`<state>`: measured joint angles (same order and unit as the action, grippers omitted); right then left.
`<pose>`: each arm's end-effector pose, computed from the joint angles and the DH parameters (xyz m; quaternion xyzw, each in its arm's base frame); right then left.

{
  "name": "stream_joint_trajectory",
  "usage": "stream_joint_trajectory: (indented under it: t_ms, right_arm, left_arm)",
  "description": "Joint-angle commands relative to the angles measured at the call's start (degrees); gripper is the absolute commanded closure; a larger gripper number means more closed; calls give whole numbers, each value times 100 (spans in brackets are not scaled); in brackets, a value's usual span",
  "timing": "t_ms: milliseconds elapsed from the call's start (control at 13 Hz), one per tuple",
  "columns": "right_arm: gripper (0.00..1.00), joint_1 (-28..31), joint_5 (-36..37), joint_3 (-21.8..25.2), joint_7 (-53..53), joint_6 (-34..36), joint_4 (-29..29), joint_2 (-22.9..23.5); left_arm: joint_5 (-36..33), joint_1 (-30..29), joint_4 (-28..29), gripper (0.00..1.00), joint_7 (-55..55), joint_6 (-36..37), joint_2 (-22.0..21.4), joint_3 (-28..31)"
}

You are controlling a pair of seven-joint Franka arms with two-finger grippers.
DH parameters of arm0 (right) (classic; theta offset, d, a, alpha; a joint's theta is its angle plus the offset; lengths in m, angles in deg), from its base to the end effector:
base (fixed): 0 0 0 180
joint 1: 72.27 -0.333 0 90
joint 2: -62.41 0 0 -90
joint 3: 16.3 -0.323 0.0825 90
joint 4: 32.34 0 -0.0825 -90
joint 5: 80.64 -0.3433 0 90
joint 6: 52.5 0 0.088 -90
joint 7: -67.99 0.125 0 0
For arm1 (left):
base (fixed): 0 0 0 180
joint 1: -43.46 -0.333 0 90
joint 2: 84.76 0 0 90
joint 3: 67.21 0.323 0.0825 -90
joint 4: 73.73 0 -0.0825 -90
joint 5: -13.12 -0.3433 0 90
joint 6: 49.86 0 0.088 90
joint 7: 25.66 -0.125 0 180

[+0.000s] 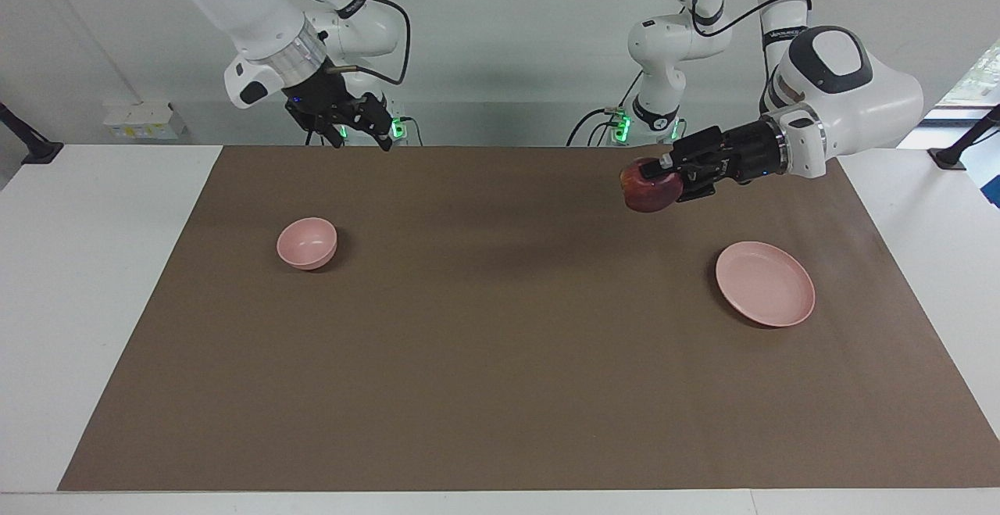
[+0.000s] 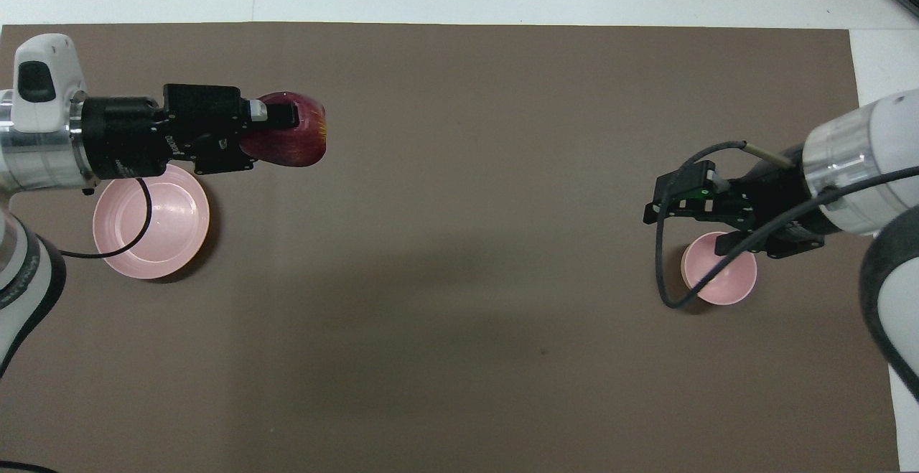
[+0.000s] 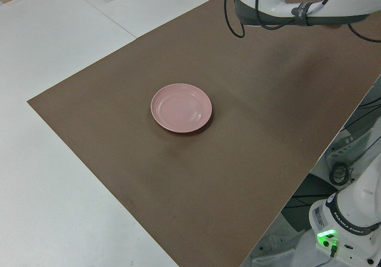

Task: Move apple from plate to bowl
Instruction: 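Lift the apple with the left gripper while the right gripper reaches forward, then bring the apple toward the right gripper and close the right gripper on it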

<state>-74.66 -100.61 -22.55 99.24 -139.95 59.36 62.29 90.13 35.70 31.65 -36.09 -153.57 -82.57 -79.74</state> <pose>0.4939 0.1196 0.6059 -0.9654 0.1915 0.0925 0.1508 0.5398 -0.1413 0.5726 0.7949 0.0629 0.0031 0.6034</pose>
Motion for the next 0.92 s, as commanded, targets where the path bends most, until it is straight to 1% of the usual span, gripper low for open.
stream_joint_trajectory:
  t_ms: [0,154,308,462,538,615,769,846]
  right_arm:
    - [0,-157,-750,-8,1238,-298,31,187]
    - [0,-314,-1217,-8,2126,-544,40,302]
    - [0,-517,-1508,-8,2926,-825,49,398]
    - [0,-570,-1964,-8,3490,-1089,136,451]
    - [0,-649,-2201,-8,3701,-1273,198,451]
    - [0,-754,-2360,-8,4112,-1544,259,434]
    - [0,-929,-2589,-8,5052,-1976,304,425]
    - [0,-939,-2686,-8,5422,-2152,304,425]
  left_arm:
    - [340,160,341,100,-529,9,-359,-48]
    - [341,424,395,100,-565,-174,-420,-48]
    - [341,626,544,100,-565,-359,-517,-39]
    - [332,845,589,100,-574,-509,-552,-39]
    - [332,1003,589,100,-574,-640,-570,-39]
    - [332,1118,589,100,-565,-789,-570,-39]
    - [306,1311,623,100,-574,-861,-605,-48]
    - [305,1382,693,100,-574,-974,-640,-48]
